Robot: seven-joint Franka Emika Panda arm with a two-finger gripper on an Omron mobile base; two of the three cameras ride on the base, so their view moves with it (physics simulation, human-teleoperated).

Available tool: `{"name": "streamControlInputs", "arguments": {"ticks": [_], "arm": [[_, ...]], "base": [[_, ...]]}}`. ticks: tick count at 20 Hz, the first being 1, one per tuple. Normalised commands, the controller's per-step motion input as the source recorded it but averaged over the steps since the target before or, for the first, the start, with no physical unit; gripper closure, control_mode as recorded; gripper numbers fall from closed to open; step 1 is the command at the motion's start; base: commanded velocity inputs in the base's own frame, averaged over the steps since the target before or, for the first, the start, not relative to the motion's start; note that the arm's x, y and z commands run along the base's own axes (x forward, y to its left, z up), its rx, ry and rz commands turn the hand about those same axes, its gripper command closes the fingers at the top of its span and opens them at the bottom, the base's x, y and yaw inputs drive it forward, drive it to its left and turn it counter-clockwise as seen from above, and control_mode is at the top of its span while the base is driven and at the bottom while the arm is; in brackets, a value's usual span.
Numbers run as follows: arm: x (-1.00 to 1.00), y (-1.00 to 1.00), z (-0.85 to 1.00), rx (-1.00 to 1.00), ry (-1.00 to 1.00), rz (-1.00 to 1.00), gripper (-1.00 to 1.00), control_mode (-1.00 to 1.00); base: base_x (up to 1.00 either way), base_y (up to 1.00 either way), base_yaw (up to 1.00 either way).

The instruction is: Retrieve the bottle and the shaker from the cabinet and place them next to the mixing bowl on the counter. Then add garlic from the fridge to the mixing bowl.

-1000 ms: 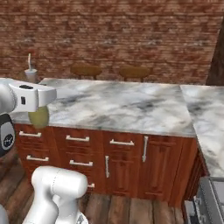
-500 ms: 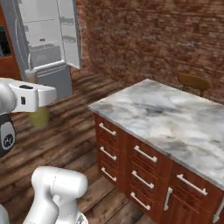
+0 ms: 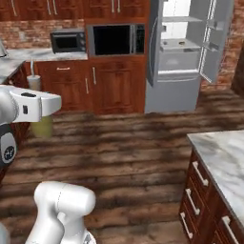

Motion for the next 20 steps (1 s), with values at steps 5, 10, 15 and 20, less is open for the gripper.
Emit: {"name": "streamControlInputs", "arguments": {"ticks": [5, 10, 15, 20], "arm": [[0.0, 0.0, 0.0, 0.0, 0.0, 0.0, 1.0, 1.0], [0.0, 0.0, 0.0, 0.0, 0.0, 0.0, 1.0, 1.0], [0.0, 0.0, 0.0, 0.0, 0.0, 0.0, 1.0, 1.0], [0.0, 0.0, 0.0, 0.0, 0.0, 0.0, 1.0, 1.0]], "base": [[0.0, 0.0, 1.0], [0.52, 0.0, 0.91], [0.79, -0.01, 0.84], [0.51, 0.0, 0.91]]}}
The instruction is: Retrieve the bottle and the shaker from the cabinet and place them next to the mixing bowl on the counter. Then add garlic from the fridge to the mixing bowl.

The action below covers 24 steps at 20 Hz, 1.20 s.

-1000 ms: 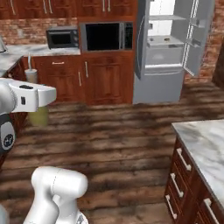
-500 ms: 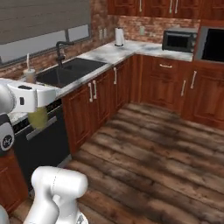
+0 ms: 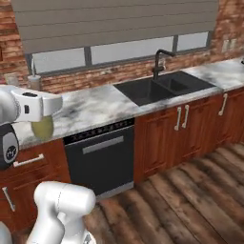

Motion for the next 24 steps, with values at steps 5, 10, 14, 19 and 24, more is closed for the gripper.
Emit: {"name": "streamControlInputs", "arguments": {"ticks": [5, 10, 14, 19, 24], "arm": [[0.0, 0.0, 0.0, 0.0, 0.0, 0.0, 1.0, 1.0], [0.0, 0.0, 0.0, 0.0, 0.0, 0.0, 1.0, 1.0], [0.0, 0.0, 0.0, 0.0, 0.0, 0.0, 1.0, 1.0], [0.0, 0.0, 0.0, 0.0, 0.0, 0.0, 1.0, 1.0], [0.0, 0.0, 0.0, 0.0, 0.0, 0.0, 1.0, 1.0]], "base": [[0.3, 0.0, 0.96], [0.29, 0.0, 0.95], [0.62, -0.05, 0.72], [0.58, -0.12, 0.28], [0.43, -0.38, 0.12]]}}
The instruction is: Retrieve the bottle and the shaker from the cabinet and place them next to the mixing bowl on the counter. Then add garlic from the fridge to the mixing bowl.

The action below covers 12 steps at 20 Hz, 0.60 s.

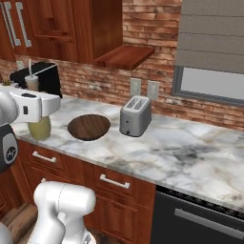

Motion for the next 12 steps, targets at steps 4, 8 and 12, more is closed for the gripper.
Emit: {"name": "streamControlInputs", "arguments": {"ticks": [4, 8, 12], "arm": [[0.0, 0.0, 0.0, 0.0, 0.0, 0.0, 1.0, 1.0], [0.0, 0.0, 0.0, 0.0, 0.0, 0.0, 1.0, 1.0], [0.0, 0.0, 0.0, 0.0, 0.0, 0.0, 1.0, 1.0]], "base": [[0.2, -0.4, 0.03], [0.42, -0.27, 0.0], [0.61, -0.01, 0.0]]}}
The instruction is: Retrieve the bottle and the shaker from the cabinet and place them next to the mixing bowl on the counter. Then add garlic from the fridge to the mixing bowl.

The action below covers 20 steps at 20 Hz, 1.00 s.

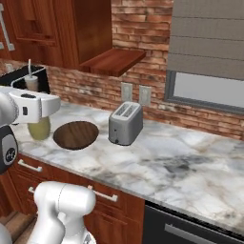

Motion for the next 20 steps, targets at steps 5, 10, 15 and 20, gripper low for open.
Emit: {"name": "streamControlInputs", "arguments": {"ticks": [5, 10, 15, 20], "arm": [[0.0, 0.0, 0.0, 0.0, 0.0, 0.0, 1.0, 1.0], [0.0, 0.0, 0.0, 0.0, 0.0, 0.0, 1.0, 1.0], [0.0, 0.0, 0.0, 0.0, 0.0, 0.0, 1.0, 1.0], [0.0, 0.0, 0.0, 0.0, 0.0, 0.0, 1.0, 1.0]], "base": [[0.41, -0.07, -0.05], [0.36, -0.01, -0.18], [0.36, 0.04, -0.28], [0.2, 0.05, -0.2]]}}
